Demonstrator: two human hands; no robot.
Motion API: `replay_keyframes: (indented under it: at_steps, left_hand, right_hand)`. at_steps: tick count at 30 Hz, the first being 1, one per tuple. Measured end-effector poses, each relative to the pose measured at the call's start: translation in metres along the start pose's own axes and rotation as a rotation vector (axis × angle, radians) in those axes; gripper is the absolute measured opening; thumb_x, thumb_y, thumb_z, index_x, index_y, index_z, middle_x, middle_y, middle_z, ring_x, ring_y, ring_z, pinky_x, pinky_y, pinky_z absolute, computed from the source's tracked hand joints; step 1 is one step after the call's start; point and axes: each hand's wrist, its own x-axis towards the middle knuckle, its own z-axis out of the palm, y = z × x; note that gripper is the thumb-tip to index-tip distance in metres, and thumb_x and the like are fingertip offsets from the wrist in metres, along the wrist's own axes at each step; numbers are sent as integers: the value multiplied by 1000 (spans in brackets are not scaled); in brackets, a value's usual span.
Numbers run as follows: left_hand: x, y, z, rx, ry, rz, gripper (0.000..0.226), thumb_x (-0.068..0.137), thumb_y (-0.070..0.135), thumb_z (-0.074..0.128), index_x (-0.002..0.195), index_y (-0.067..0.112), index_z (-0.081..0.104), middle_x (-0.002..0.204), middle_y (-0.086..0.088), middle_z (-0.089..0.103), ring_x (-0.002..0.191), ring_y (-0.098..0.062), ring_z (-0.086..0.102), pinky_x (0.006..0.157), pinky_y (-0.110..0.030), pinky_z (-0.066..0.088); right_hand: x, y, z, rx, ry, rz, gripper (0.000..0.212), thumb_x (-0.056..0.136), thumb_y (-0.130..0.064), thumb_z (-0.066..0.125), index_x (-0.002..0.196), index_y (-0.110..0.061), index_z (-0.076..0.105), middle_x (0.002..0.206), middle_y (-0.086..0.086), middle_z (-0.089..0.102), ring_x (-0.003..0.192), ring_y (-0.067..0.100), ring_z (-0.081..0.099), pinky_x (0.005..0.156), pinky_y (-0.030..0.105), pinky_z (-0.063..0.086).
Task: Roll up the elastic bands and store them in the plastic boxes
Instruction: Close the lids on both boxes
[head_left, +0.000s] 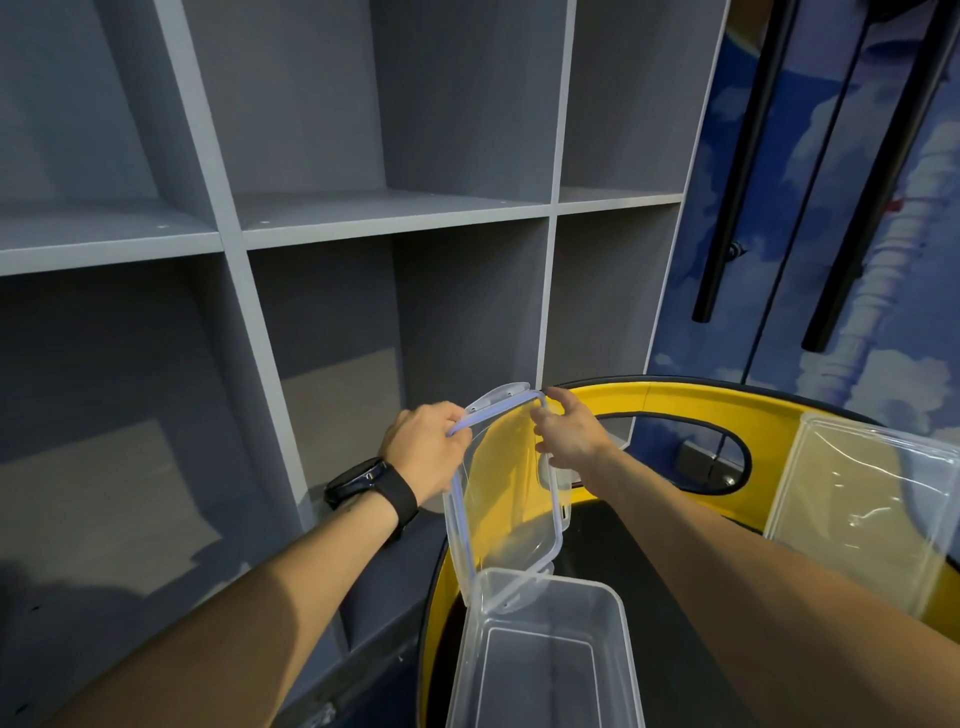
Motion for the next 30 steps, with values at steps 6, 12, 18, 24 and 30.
replay_keyframes:
  at_steps: [6,12,18,24,30]
  left_hand:
    - [-4,13,-9,47,38,94,18,92,23,53,101,28,69,86,4,71,77,-23,67,64,-38,58]
    - [-46,32,-30,48,84,253,17,93,27,56,103,30,70,80,10,70,67,-11,57,55,-19,40]
    - [-115,37,-43,-102,30,265,18,89,18,64,104,27,71,88,10,70,79,-9,65,66,-20,50]
    - [-180,19,-36,-289,-26,206,38,82,-8,61,92,28,70,102,19,69,100,1,63,90,-19,51]
    - [-218,3,-23,-361,-88,80,58,76,-20,46,81,32,72,102,21,68,103,7,58,81,-2,42]
  right_hand:
    - [-20,-14,-20,224,46,105,46,104,-45,29,142,-21,36,118,14,60,99,27,61,81,36,50]
    - [-74,-39,-58,498,56,234,47,97,-54,43,126,-17,47,116,18,61,99,34,68,85,41,59]
    - [-158,-31,-80,776,8,326,6,96,-8,55,99,-3,56,90,22,60,85,32,66,74,35,61]
    - [-228,17,-69,814,-28,322,15,88,13,47,84,2,56,80,21,65,58,21,65,42,21,52]
    - [-254,56,-60,803,-33,324,24,79,19,60,90,-1,50,87,26,64,59,23,69,44,23,52]
